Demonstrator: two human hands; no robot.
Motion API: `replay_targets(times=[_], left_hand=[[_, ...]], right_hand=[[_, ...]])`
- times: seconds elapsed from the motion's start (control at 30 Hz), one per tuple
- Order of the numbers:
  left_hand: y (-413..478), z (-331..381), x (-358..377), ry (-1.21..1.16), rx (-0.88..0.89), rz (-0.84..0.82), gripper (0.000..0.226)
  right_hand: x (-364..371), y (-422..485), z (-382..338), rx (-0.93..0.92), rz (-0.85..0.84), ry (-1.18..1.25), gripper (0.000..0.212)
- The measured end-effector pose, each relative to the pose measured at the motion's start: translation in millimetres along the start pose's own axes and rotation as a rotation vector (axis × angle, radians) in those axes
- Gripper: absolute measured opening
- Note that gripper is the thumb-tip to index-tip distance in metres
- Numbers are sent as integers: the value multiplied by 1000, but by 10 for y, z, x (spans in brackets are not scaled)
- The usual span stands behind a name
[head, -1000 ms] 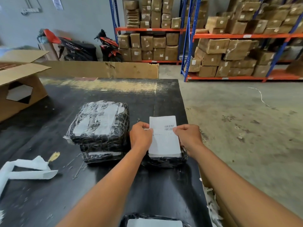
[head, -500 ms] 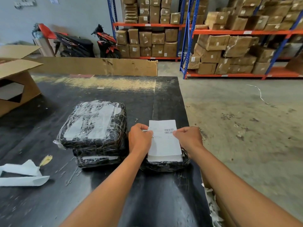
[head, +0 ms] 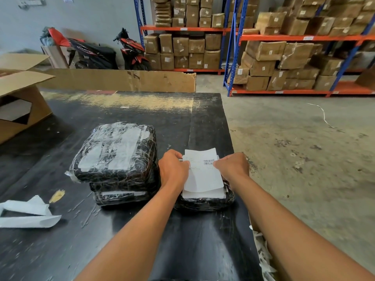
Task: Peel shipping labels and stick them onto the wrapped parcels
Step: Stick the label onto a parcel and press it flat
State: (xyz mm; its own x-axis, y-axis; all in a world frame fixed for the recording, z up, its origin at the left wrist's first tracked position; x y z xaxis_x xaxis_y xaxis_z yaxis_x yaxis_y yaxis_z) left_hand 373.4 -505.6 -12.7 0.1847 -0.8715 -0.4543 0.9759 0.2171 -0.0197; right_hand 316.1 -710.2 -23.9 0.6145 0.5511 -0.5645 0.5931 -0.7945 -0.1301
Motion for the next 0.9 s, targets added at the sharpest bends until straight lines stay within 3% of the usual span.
replay_targets(times=[0.3,0.47,0.63,0.9], left_hand=[[13,-9,-11,-75,-77,6,25],[14,7,-21,-85,-83,13,30],[8,15,-26,-13,-77,-5,36],[17,1,-20,45,-48,-3,42]], right_hand=[[9,9,1,-2,5,11,8],[5,-1,-24,-15,3,-27,25],[-2,12,-73,-60,-10,-78,13],[23,41,-99,-140,-28,-114,17]])
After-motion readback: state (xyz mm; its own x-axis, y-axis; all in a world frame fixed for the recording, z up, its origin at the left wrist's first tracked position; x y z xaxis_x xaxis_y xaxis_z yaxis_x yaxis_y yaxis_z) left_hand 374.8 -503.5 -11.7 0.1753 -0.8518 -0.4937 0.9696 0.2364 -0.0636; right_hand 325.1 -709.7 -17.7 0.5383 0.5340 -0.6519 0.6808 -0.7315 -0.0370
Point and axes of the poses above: each hand's wrist, its own y-axis towards the middle knuckle, its own x-axis out of the palm, z = x × y, the point moved 8 cm from there along y, towards the middle knuckle, and after that the axes turned 9 degrees about z, right-handed, at the moved point
